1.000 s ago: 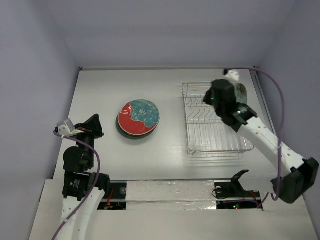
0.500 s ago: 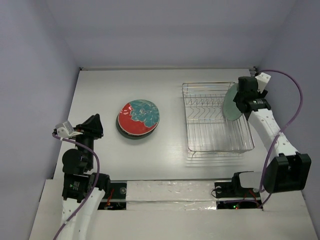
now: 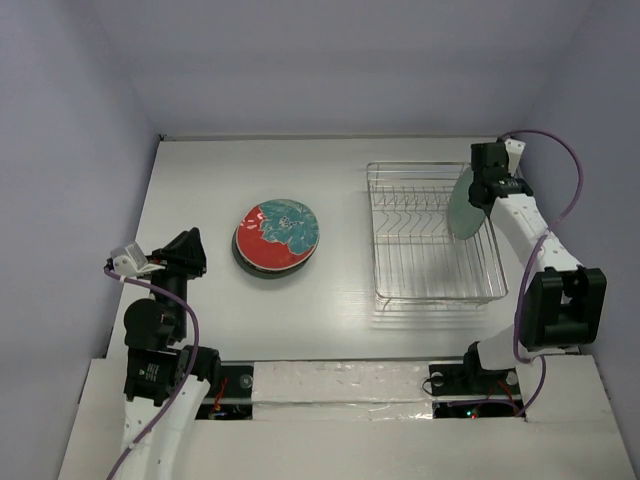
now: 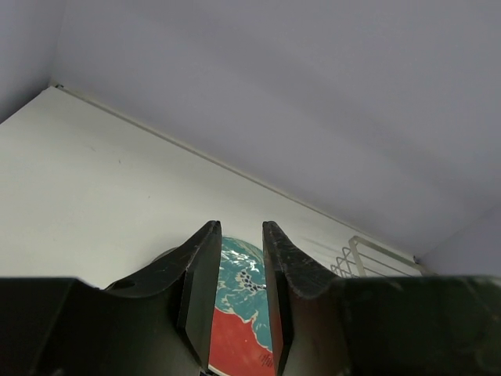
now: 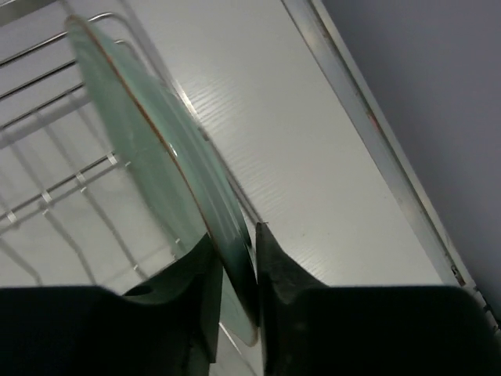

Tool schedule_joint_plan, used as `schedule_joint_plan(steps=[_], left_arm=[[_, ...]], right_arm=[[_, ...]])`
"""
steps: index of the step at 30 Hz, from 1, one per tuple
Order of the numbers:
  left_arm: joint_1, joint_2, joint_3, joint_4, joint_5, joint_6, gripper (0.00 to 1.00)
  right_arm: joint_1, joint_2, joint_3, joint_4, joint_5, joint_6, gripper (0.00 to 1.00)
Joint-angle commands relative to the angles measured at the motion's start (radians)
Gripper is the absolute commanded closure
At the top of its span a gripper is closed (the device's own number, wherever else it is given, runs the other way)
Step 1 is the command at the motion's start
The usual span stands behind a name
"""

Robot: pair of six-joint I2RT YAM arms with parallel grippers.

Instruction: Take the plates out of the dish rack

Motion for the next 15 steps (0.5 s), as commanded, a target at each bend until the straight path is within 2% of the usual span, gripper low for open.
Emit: schedule_joint_plan(steps=[1, 6, 15], left_arm=[[-0.003, -0.006, 0.019, 0.050, 0.004, 0.005, 0.75], [-0.003, 0.001, 0.014, 0.053, 0.004, -0.001, 0.75], [-0.003, 0.005, 0.016, 0.053, 0.004, 0.002, 0.73]], right_arm=[[-0.006, -0.003, 0.048, 0.000, 0.044, -0.020, 0.82], [-0.006, -0.021, 0.129, -0.075, 0.058, -0.058, 0.99], [0.003, -0.137, 0.227, -0.101, 0.015, -0.114, 1.00]])
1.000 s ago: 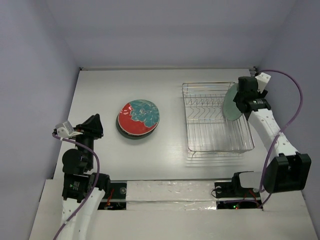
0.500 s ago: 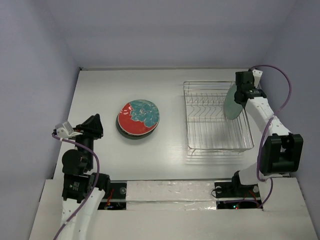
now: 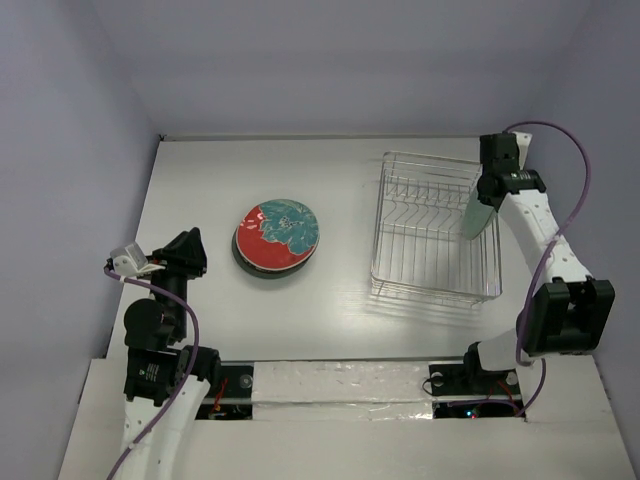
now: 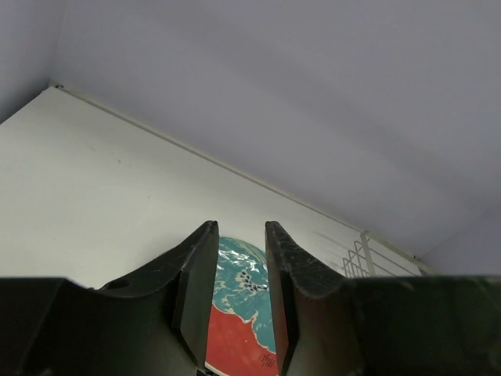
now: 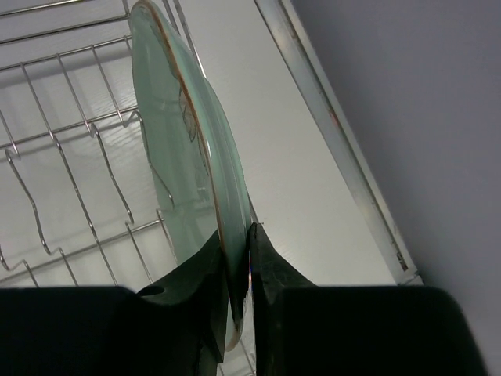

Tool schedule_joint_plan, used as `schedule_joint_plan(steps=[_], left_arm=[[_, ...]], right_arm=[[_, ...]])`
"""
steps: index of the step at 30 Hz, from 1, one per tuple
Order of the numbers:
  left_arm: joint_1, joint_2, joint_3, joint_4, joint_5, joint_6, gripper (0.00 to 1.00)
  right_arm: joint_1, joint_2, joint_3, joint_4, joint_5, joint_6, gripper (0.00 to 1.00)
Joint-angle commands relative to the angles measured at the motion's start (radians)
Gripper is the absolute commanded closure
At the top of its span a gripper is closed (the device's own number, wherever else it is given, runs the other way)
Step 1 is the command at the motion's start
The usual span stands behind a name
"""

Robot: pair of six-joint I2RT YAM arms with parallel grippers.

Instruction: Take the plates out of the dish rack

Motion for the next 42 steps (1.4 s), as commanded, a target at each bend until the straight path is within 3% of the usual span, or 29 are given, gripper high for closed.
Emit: schedule_joint_plan(steps=[1, 8, 12, 18, 22, 30, 36, 42], left_arm=[[-0.003, 0.006, 0.016, 0.053, 0.004, 0.003, 0.72], [-0.003, 0.008, 0.016, 0.056, 0.004, 0.001, 0.64], [-0.003, 0.009, 0.016, 0.054, 0.004, 0.003, 0.61], [-0.003, 0.012, 0.014, 0.056, 0.004, 0.000, 0.56], [-0.003, 0.026, 0.014, 0.058, 0.004, 0.001, 0.52], [-0.003, 0.031, 0.014, 0.061, 0.004, 0.001, 0.43], [-0.003, 0.045, 0.014, 0.058, 0.004, 0.001, 0.42], [-0.003, 0.040, 0.014, 0.056, 0.004, 0.000, 0.42]], right_arm=[[0.003, -0.118, 0.131, 0.053, 0.015, -0.040, 1.00], [0.023, -0.193, 0.274, 0.025, 0.001, -0.009, 1.00], [0.090, -0.253, 0.291, 0.059, -0.106, 0.075, 1.00], [0.318, -0.314, 0.146, 0.207, -0.344, 0.315, 1.00], [0.463, -0.322, -0.014, 0.471, -0.439, 0.470, 1.00], [0.684, -0.083, -0.091, 0.780, -0.510, 0.652, 1.00], [0.730, 0.073, -0.112, 0.968, -0.542, 0.770, 1.00], [0.739, 0.202, -0.091, 0.984, -0.549, 0.818, 1.00]])
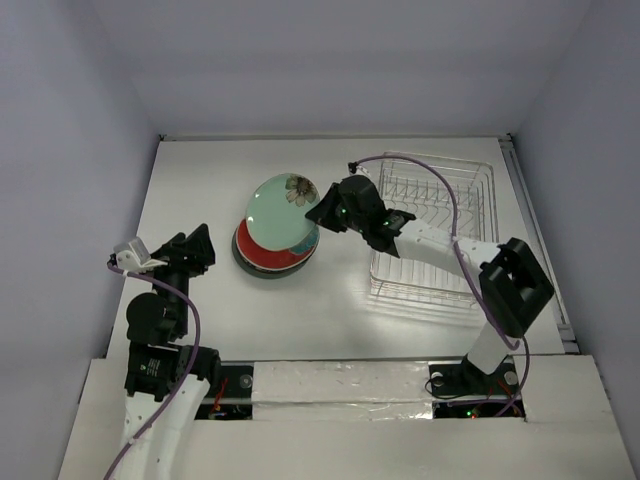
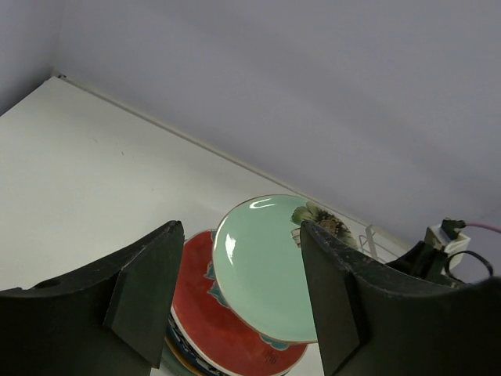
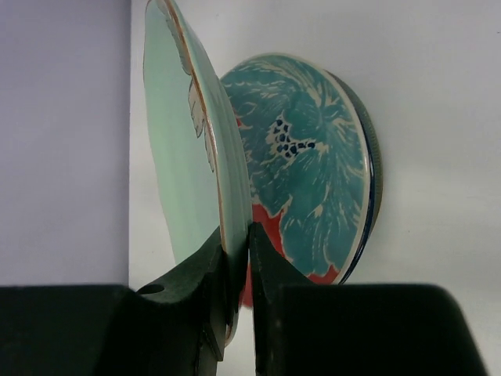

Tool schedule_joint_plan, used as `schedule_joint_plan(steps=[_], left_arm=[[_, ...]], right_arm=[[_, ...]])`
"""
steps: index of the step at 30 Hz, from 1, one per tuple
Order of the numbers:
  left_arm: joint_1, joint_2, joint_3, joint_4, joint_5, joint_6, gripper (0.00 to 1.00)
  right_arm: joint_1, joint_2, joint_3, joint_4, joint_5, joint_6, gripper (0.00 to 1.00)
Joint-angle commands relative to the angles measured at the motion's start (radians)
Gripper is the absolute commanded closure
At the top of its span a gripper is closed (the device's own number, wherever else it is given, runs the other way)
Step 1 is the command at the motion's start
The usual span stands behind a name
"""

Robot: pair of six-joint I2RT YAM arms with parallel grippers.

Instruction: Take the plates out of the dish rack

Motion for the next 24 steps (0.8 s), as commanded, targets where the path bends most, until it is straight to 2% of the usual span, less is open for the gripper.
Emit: schedule_joint_plan(steps=[1, 13, 24], left_arm=[[-0.003, 0.008, 0.014, 0.055, 0.004, 0.000, 0.42], [-0.003, 0.008, 0.014, 0.055, 0.004, 0.000, 0.41], [-0.003, 0.000, 0.014, 0.055, 0.004, 0.002, 0.41]], right_arm=[[0.014, 0.007, 0.042, 0.248, -0.014, 0.087, 1.00], [0.054, 0.102, -0.007, 0.328, -0.034, 0.173, 0.99], [0.082, 0.120, -0.058, 0.296, -0.008, 0.178, 0.83]])
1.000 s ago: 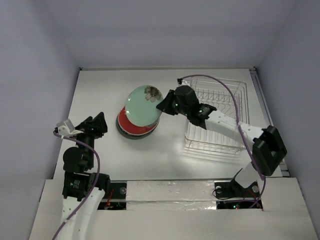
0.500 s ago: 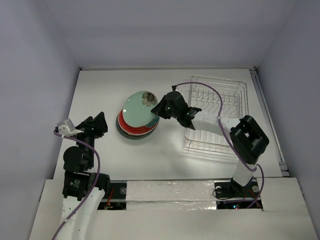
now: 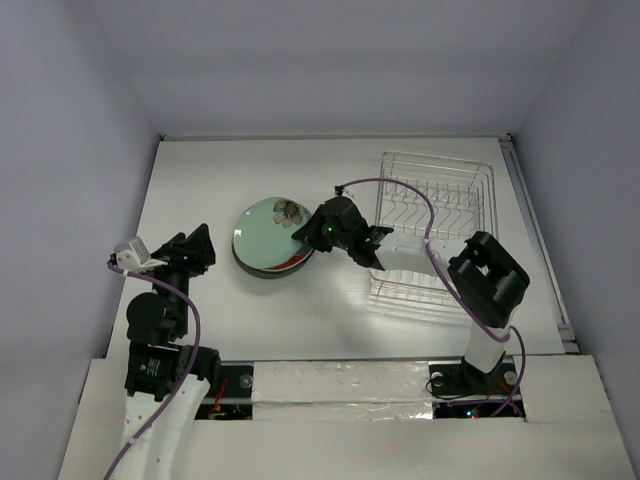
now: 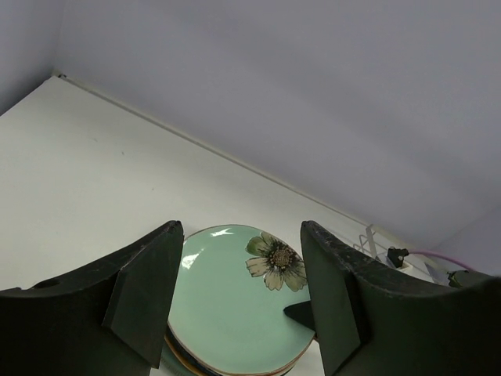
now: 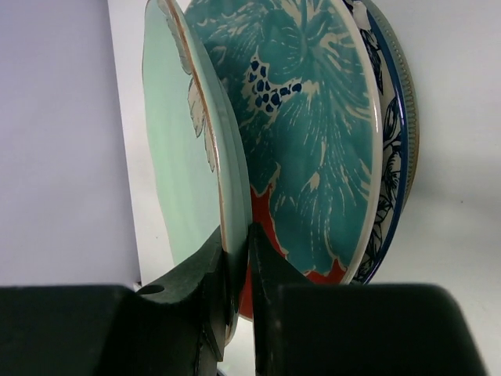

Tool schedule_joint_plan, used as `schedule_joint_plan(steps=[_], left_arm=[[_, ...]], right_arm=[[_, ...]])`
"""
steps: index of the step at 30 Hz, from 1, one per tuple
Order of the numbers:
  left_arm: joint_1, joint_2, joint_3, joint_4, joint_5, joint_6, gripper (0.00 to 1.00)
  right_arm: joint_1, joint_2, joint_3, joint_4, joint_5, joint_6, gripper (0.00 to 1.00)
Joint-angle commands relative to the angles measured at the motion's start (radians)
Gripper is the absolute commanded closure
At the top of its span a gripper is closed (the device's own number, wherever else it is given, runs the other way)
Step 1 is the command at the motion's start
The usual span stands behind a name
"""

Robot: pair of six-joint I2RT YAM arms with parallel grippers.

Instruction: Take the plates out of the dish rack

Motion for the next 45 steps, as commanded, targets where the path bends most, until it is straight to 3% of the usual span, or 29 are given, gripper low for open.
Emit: schedule_joint_plan(steps=[1, 7, 11, 20, 28, 29, 31, 32, 33, 34, 41, 43, 44, 45], left_arm=[[-0.003, -0.002, 0.014, 0.055, 0.004, 0.000, 0.41], [-0.003, -0.007, 0.014, 0.057, 0.004, 0.000, 0.41], [-0.003, -0.008, 0.014, 0.057, 0.004, 0.002, 0.41], [-0.003, -0.005, 0.016, 0.052, 0.004, 0.002, 0.37], [-0.003, -0.001, 0.019, 0.045, 0.004, 0.002, 0.19], [-0.003, 0.002, 0.021, 0.040, 0.004, 0.004, 0.18], [-0.003, -0.001, 0.030, 0.035, 0.004, 0.005, 0.16], [-0.003, -0.008, 0.030, 0.025, 0.004, 0.005, 0.16], [-0.003, -0.013, 0.033, 0.009, 0.004, 0.005, 0.15], [-0.003, -0.016, 0.036, -0.001, 0.004, 0.007, 0.13], [-0.012, -0.004, 0.063, -0.025, 0.004, -0.023, 0.07], [-0.012, 0.007, 0.099, -0.022, 0.004, -0.036, 0.07], [-0.012, 0.018, 0.114, -0.020, 0.004, -0.036, 0.06], [-0.012, 0.022, 0.148, -0.023, 0.004, -0.038, 0.06]], right_arm=[[0.009, -0.027, 0.009, 0.116, 0.009, 0.003, 0.82], [0.009, -0.036, 0.036, -0.015, 0.041, -0.058, 0.62], [0.018, -0.036, 0.062, -0.100, 0.064, -0.106, 0.37], [0.027, -0.080, 0.136, -0.373, 0.202, -0.242, 0.00], [0.027, -0.175, 0.122, -0.473, 0.277, -0.325, 0.01], [0.027, -0.195, 0.107, -0.464, 0.271, -0.348, 0.05], [0.050, -0.290, 0.085, -0.439, 0.265, -0.392, 0.25], [0.050, -0.333, 0.075, -0.439, 0.288, -0.402, 0.65], [0.067, -0.381, 0.055, -0.444, 0.308, -0.411, 0.87], [0.082, -0.431, 0.044, -0.470, 0.331, -0.417, 1.00], [0.113, -1.083, -0.134, -0.446, 0.495, -0.461, 0.97], [0.113, -1.264, -0.207, -0.381, 0.485, -0.475, 0.86], [0.113, -1.304, -0.223, -0.369, 0.474, -0.478, 0.67], [0.113, -1.337, -0.232, -0.370, 0.475, -0.481, 0.57]])
